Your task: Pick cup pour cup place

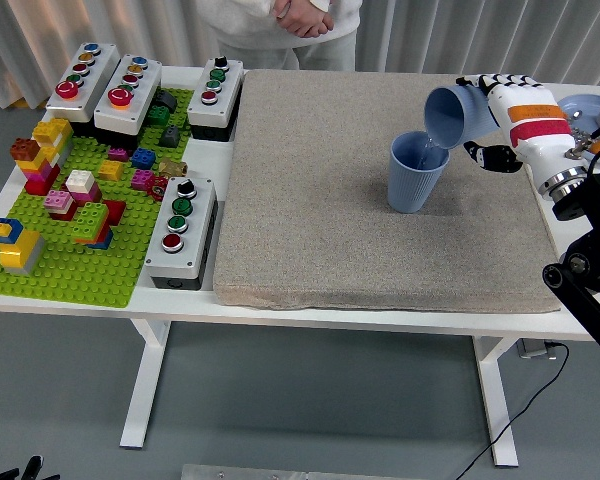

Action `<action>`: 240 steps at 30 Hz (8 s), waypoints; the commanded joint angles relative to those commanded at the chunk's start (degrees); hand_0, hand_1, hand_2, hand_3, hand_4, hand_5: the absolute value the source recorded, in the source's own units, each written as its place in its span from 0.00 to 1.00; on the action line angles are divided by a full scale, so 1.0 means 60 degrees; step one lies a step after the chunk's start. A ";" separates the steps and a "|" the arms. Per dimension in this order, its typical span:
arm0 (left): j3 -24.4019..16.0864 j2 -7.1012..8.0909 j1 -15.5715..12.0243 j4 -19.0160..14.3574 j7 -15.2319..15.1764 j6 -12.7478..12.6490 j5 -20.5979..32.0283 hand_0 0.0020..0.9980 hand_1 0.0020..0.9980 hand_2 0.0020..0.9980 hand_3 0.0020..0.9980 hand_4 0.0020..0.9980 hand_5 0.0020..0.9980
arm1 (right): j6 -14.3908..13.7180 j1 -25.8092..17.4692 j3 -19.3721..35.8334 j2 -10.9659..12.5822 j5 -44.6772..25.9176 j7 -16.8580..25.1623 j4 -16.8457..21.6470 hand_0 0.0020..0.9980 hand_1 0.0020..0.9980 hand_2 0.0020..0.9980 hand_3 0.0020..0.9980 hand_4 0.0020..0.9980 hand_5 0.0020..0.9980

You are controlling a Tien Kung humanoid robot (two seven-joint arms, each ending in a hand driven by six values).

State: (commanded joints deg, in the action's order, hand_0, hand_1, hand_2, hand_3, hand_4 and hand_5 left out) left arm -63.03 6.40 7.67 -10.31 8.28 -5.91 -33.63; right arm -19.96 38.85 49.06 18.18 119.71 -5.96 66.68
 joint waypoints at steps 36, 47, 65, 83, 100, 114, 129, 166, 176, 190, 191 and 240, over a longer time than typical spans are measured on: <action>0.0075 0.0037 -0.0035 0.0000 -0.0013 0.0002 0.0057 0.69 0.71 0.73 0.65 0.49 0.98 | -0.0177 0.0264 -0.0539 0.0203 0.0301 -0.0298 -0.0001 0.89 0.65 0.50 0.55 0.70 0.12; 0.0056 0.0025 0.0002 0.0000 -0.0009 0.0001 0.0056 0.69 0.71 0.73 0.65 0.49 0.98 | -0.0138 0.0273 -0.0388 0.0186 0.0256 -0.0431 0.0057 0.89 0.65 0.50 0.55 0.71 0.12; 0.0033 0.0008 0.0021 0.0000 0.0000 0.0005 0.0032 0.69 0.71 0.73 0.65 0.49 0.98 | -0.0292 -0.0036 0.0178 -0.0133 -0.1530 0.0007 -0.0404 0.89 0.65 0.51 0.55 0.70 0.12; 0.0081 0.0002 -0.0044 0.0000 0.0042 0.0020 0.0016 0.69 0.71 0.73 0.65 0.49 0.98 | 0.0994 -0.0423 0.2573 -0.0338 -0.8681 0.0812 -0.0860 0.88 0.66 0.51 0.55 0.70 0.13; 0.0076 -0.0017 -0.0012 0.0000 0.0031 0.0035 -0.0030 0.69 0.71 0.73 0.65 0.49 0.98 | 0.1186 -0.0726 0.2750 -0.0571 -1.3614 0.0463 -0.0957 0.87 0.66 0.51 0.55 0.70 0.13; 0.0029 -0.0037 0.0020 0.0000 0.0042 0.0037 -0.0089 0.69 0.71 0.73 0.65 0.49 0.98 | 0.0891 -0.1035 0.2470 -0.0663 -1.3010 0.0716 -0.1127 0.87 0.66 0.51 0.56 0.70 0.14; 0.0038 -0.0059 0.0060 0.0000 0.0073 0.0060 -0.0191 0.69 0.71 0.73 0.65 0.49 0.98 | 0.0656 -0.1543 0.2270 -0.0960 -1.2461 0.1084 -0.1545 0.86 0.66 0.51 0.55 0.70 0.14; 0.0171 -0.0043 0.0002 0.0000 0.0087 0.0077 -0.0133 0.69 0.71 0.74 0.65 0.49 0.98 | 0.1341 -0.1748 0.2363 -0.0987 -1.1930 0.0864 -0.1778 0.89 0.77 0.71 0.85 0.74 0.19; 0.0205 -0.0043 0.0017 0.0000 0.0067 0.0077 -0.0086 0.69 0.71 0.74 0.65 0.48 0.98 | 0.1690 -0.1758 0.2510 -0.0962 -1.1740 0.0762 -0.1744 0.90 0.81 0.85 0.91 0.85 0.30; 0.0177 -0.0050 0.0022 0.0000 0.0073 0.0076 -0.0105 0.69 0.71 0.73 0.65 0.48 0.98 | 0.2147 -0.1792 0.2691 -0.0927 -1.1384 0.0432 -0.1709 0.90 0.83 0.93 0.97 0.86 0.30; 0.0173 -0.0049 0.0026 0.0000 0.0072 0.0078 -0.0114 0.69 0.71 0.73 0.65 0.49 0.98 | 0.2185 -0.1796 0.2720 -0.0916 -1.1357 0.0398 -0.1698 0.92 0.88 1.00 0.98 0.86 0.30; -0.0035 0.0002 -0.0074 0.0000 0.0083 0.0068 -0.0268 0.70 0.71 0.73 0.65 0.50 1.00 | 0.2532 -0.3085 0.3421 0.0317 -1.1125 -0.0315 0.0538 0.92 0.92 1.00 1.00 0.89 0.32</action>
State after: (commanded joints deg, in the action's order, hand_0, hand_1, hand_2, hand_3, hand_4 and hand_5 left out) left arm -63.24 6.41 7.23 -10.31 8.78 -5.50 -35.24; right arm -4.77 20.33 69.59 20.08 52.96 -7.85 69.91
